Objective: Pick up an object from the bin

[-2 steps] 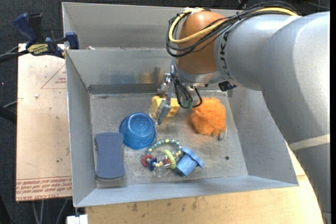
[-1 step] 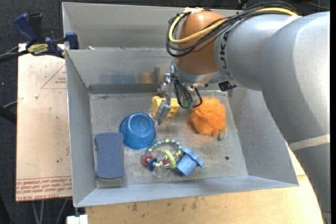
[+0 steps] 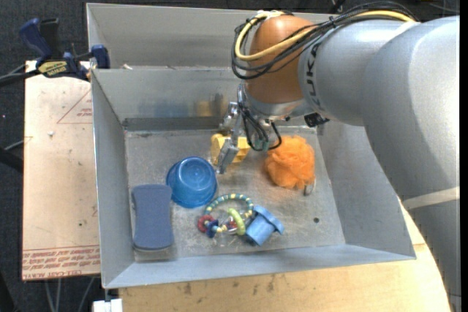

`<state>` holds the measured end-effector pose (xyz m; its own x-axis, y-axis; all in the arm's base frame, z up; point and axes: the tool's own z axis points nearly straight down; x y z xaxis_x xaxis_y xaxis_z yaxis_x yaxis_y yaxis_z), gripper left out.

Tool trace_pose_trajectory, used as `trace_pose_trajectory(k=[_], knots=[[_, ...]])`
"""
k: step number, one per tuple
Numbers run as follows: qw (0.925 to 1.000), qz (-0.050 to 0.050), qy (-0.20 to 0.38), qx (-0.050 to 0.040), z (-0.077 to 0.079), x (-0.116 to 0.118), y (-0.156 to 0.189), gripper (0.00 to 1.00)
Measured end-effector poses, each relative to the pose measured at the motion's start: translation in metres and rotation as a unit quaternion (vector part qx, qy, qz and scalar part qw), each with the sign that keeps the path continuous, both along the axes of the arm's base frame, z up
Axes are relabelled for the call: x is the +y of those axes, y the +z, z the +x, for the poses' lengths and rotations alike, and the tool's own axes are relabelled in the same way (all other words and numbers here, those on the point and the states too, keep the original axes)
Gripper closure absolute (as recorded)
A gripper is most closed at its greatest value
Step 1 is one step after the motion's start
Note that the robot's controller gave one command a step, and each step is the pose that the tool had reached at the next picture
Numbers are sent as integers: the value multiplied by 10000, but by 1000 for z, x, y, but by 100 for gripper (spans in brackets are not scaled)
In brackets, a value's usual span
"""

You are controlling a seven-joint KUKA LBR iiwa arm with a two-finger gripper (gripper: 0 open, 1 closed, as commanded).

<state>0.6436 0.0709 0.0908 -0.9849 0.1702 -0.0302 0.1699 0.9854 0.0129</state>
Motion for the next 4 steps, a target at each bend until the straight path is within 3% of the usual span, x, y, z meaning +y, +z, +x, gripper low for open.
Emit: trace_pose_trajectory(k=[4], knots=[[10000,-1,1,0,0,0,0,100]])
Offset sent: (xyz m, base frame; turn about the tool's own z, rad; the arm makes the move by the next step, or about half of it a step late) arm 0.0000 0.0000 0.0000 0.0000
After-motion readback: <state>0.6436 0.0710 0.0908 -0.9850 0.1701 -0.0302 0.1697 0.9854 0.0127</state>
